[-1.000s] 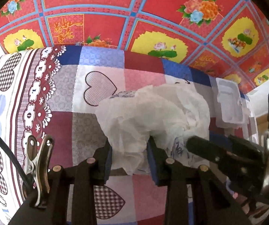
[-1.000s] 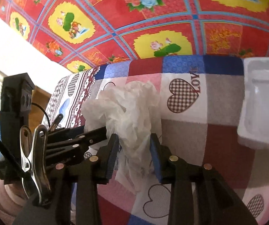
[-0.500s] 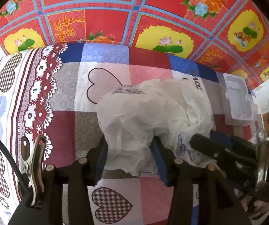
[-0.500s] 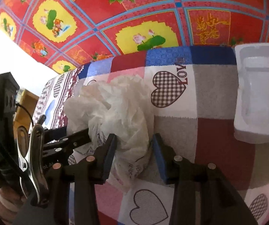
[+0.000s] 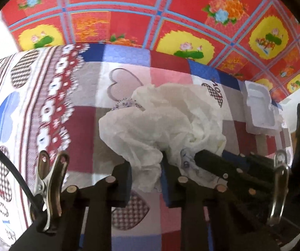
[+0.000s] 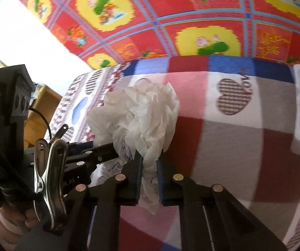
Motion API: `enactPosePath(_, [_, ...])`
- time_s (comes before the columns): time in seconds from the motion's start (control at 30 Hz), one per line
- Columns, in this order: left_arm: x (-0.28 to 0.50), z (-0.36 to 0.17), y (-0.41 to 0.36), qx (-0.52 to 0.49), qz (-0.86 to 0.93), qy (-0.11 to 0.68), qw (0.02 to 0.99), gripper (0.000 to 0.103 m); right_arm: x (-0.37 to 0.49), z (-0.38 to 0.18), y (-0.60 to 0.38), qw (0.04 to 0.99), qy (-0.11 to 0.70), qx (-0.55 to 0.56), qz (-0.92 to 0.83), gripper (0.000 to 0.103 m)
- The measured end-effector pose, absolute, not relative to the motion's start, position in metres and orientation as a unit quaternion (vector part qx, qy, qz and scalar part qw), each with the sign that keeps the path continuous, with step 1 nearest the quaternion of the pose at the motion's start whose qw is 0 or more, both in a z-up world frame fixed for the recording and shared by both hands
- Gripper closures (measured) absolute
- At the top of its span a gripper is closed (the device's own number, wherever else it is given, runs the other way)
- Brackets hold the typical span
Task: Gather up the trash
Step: 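Lift the white plastic bag with both grippers and carry it over the red bucket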
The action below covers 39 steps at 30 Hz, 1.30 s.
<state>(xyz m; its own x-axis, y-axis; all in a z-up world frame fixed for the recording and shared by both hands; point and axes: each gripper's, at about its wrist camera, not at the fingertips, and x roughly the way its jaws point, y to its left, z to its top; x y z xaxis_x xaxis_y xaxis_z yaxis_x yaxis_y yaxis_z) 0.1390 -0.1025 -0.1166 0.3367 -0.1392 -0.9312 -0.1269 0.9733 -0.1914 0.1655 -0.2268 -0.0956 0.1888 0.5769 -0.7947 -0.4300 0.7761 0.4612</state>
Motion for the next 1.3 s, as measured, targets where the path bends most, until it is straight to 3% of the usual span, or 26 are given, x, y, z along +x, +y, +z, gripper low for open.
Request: enactPosePath(1.3, [-0.127,-0.025,0.190,-0.198,0.115,0.467,0.854,0.081,-0.040,-0.037,0.069,0.740,0.497,-0.006,0.452,0.090])
